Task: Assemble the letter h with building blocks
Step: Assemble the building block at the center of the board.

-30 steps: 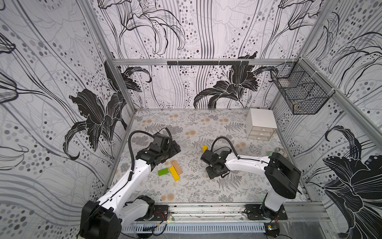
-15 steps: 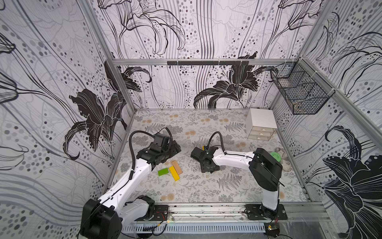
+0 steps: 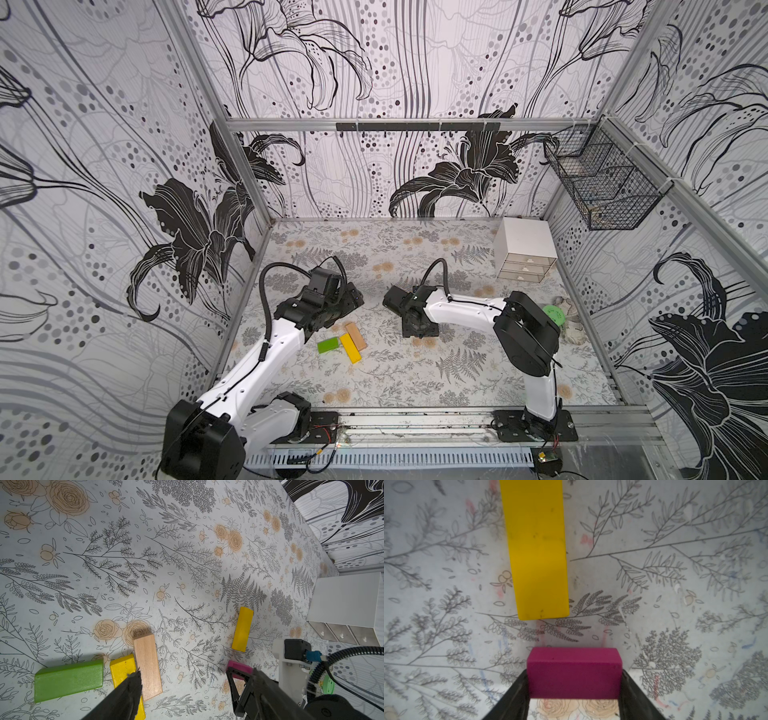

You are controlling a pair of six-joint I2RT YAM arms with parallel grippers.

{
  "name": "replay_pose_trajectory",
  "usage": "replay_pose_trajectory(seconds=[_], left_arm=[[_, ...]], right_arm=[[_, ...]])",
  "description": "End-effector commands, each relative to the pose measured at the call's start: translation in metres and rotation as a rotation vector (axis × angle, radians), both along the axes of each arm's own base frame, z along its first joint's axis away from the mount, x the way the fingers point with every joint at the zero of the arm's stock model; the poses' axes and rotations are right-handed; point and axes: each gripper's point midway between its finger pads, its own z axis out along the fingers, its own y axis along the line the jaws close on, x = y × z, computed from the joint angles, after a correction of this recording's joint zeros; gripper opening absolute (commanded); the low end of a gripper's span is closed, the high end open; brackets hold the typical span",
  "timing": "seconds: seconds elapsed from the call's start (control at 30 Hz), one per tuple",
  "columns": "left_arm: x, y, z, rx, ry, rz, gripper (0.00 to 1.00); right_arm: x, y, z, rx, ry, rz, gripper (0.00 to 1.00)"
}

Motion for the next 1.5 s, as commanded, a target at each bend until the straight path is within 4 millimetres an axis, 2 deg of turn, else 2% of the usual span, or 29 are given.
replay_pose_trajectory(seconds=[0.0,0.23,0.5,0.93,1.47], left_arm=[[0.006,-0.001,0.011,-0.003,-0.028,-0.007,0.85],[0.006,0.000,0.010,-0.002,-0.026,-0.007,0.85],[0.006,-0.001,0.009,0.000,-0.025,-0.009,0.85],[0.006,-0.001,0.008,0.000,-0.021,-0.010,0.85],[0.006,-0.001,0.005,-0.006,-0.014,-0.005,0.84]], right_arm=[[-0.004,-0.006,-0.017,-0.019,0.043,-0.023,0.55],[-0.003,-0.006,-0.021,-0.011,0.057,-0.034,0.56],[-0.002,-0.006,-0.024,-0.011,0.063,-0.030,0.66],[0.000,-0.010,-0.026,-0.020,0.064,-0.031,0.60],[0.006,-0.007,-0.033,-0.017,0.075,0.032,0.59]])
